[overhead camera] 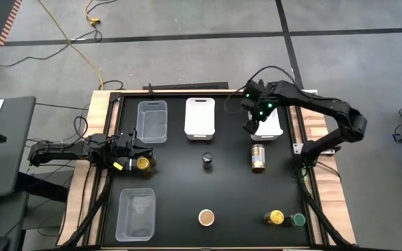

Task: Sort spices by type
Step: Put the top yellow spice bottle into the top transparent bin

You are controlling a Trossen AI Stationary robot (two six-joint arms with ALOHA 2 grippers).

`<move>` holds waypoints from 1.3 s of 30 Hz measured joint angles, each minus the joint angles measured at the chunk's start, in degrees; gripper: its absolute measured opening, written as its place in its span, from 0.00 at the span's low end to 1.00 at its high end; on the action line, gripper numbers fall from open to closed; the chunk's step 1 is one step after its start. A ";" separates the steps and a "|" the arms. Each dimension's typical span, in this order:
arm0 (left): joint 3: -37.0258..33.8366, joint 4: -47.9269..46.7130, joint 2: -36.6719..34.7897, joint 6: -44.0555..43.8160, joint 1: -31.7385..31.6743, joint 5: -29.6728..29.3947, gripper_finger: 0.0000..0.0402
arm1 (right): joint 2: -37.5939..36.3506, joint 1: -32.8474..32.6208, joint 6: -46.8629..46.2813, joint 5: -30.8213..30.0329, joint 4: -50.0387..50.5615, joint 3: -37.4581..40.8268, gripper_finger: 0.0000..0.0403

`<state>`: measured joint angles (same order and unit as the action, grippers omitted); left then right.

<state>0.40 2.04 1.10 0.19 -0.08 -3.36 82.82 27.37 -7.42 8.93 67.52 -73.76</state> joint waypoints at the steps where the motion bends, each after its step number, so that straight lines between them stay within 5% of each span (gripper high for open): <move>1: 0.00 -0.01 0.00 -0.01 -0.01 0.00 0.00 | 0.76 -0.32 0.08 0.00 1.04 0.00 0.66; 9: 0.00 0.35 -0.02 -3.03 -0.02 -2.08 0.00 | 1.69 -4.71 -3.10 -0.63 -2.37 0.02 0.66; 20: 5.89 -6.17 2.75 -10.52 -0.02 -6.93 0.00 | -7.90 -9.65 -3.30 -9.98 -5.41 0.00 0.66; 25: 15.05 -15.10 10.36 -11.38 0.00 -13.67 0.00 | -11.54 -11.23 -3.60 -12.15 -5.68 0.00 0.66; 39: 44.18 -24.65 41.53 -22.36 1.67 -16.86 0.00 | -18.79 -24.89 -2.69 -18.65 -8.07 3.02 0.58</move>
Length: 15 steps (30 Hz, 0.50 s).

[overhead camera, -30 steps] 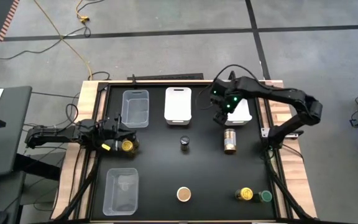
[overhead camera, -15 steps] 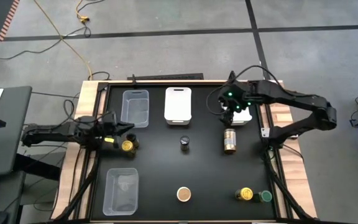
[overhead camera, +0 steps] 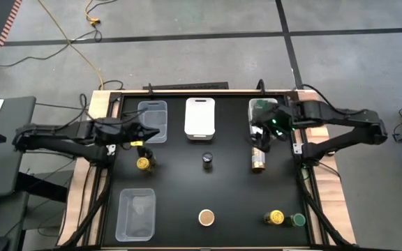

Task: Sort spices by type
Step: Put the top yellow spice bottle into the top transparent bin

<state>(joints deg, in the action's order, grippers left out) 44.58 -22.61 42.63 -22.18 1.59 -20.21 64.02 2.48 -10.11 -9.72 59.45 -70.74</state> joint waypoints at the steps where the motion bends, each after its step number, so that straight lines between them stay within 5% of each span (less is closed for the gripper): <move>1: 2.33 -1.70 2.06 -0.90 0.40 0.00 0.00 | -1.33 -1.01 -0.39 -0.08 -1.98 2.03 0.56; 9: 14.94 -14.54 14.97 -11.49 4.09 0.38 0.00 | -12.70 -7.52 -4.92 -0.52 -19.37 20.93 0.48; 15: 17.22 -19.03 20.03 -19.50 5.68 2.53 0.00 | -16.52 -8.36 -4.65 -0.72 -32.05 28.32 0.44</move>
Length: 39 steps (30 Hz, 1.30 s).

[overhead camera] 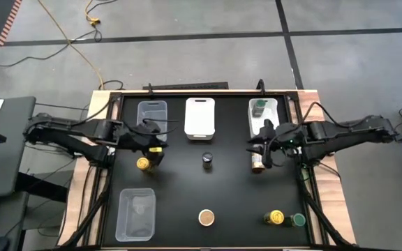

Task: Sort spices by type
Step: Put the top yellow spice bottle into the top transparent bin

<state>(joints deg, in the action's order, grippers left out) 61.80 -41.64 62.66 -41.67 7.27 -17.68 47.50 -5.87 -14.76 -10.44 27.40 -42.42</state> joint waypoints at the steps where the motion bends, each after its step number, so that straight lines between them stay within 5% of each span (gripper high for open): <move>1: 0.00 0.06 0.48 -1.38 0.00 0.81 0.00 | -0.01 0.00 0.00 -0.03 -0.41 0.15 0.44; 15: -0.07 0.82 9.70 0.04 -1.34 -0.21 0.03 | 0.03 -0.15 0.14 -0.02 -0.48 0.25 0.43; 26: 2.29 0.64 16.07 5.63 -5.54 1.02 0.43 | 0.05 -0.13 -0.70 0.00 -0.44 0.25 0.43; 30: 5.24 -0.66 16.13 7.18 -6.84 -0.53 0.50 | 0.05 -0.13 -0.84 0.02 -0.41 0.25 0.43; 39: 18.63 -26.16 16.11 -1.25 -7.04 -9.72 0.48 | 0.05 -0.08 -0.84 0.04 -0.41 0.25 0.43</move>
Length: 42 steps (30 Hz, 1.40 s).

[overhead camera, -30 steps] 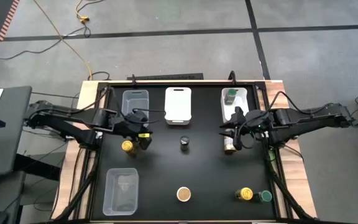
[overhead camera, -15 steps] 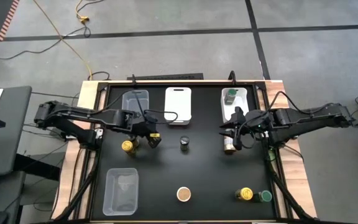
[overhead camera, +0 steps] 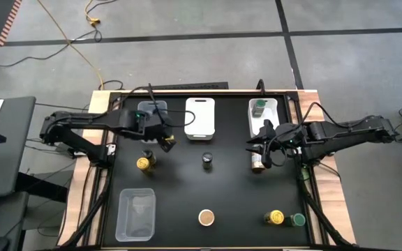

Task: Sort spices by type
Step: Put the top yellow spice bottle into the top transparent bin

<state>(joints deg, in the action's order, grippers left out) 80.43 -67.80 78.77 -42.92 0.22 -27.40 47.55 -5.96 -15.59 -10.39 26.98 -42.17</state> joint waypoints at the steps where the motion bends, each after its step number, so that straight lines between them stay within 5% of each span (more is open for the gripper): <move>1: 1.44 -2.20 0.00 -2.67 0.18 -0.54 0.48 | 0.00 0.00 0.00 0.00 0.00 0.00 0.43; 11: 6.53 -21.78 0.02 -26.21 8.00 5.31 0.48 | 0.00 0.00 -0.15 0.00 0.00 0.00 0.43; 21: 3.23 -22.28 -0.03 -42.51 19.97 10.71 0.48 | 0.00 0.00 -0.96 0.00 -0.03 0.00 0.43; 42: 0.67 -21.53 -0.02 -45.63 21.64 10.14 0.48 | 0.13 0.00 -1.04 0.00 -0.07 0.00 0.43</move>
<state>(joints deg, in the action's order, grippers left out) 81.10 -89.33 78.75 -88.55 21.87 -17.26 47.68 -5.96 -16.64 -10.39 26.92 -42.17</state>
